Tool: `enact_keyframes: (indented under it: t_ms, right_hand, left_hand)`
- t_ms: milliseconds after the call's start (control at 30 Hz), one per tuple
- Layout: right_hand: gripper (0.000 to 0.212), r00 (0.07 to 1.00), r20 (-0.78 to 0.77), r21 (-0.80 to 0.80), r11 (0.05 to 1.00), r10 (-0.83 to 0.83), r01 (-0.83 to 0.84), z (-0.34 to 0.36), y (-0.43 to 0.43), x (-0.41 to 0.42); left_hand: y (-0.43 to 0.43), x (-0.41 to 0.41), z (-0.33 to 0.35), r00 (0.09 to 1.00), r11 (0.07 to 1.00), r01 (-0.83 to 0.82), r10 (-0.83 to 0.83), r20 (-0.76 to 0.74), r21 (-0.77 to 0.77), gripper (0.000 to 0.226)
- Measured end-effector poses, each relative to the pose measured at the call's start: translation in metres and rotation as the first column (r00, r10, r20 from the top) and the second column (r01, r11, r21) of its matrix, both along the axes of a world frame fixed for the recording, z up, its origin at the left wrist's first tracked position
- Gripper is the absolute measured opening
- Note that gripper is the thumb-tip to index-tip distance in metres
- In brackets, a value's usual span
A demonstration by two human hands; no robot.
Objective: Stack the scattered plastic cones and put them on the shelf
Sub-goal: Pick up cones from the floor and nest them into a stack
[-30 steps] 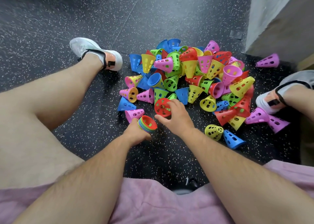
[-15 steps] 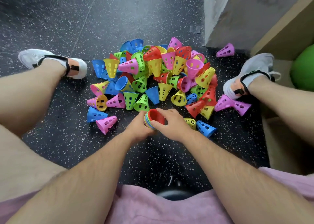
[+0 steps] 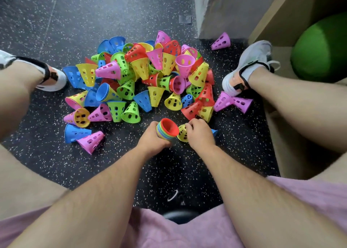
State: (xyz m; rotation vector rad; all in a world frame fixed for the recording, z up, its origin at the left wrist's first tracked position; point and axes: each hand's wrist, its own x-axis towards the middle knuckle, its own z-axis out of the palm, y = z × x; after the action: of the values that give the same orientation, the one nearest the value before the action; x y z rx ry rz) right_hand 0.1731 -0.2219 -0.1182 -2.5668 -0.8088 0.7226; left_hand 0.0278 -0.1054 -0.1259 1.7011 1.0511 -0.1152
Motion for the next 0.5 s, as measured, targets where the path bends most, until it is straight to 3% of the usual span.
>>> enact_keyframes:
  t_ms: [133, 233, 367, 500]
  right_hand:
    - [0.030, 0.991, -0.114, 0.058, 0.995, -0.071, 0.078, 0.003, 0.008, -0.006]
    - [0.067, 0.938, -0.246, -0.003, 0.968, -0.244, 0.251, 0.005, 0.015, -0.010]
    - [0.112, 0.861, -0.398, -0.200, 0.946, -0.317, 0.256, -0.013, 0.012, -0.016]
    - [0.095, 0.846, -0.436, -0.233, 0.946, -0.308, 0.225, -0.019, 0.006, -0.020]
  left_hand:
    - [0.002, -0.002, 0.002, 1.000, 1.000, -0.017, 0.017, -0.006, 0.019, 0.068]
    - [0.005, -0.009, 0.002, 0.998, 0.998, -0.055, 0.055, -0.002, 0.026, 0.068]
    - [0.009, -0.024, 0.002, 0.999, 0.999, -0.022, 0.023, -0.043, 0.044, 0.066]
    - [0.010, -0.032, 0.001, 0.999, 0.999, -0.033, 0.035, -0.037, 0.038, 0.069]
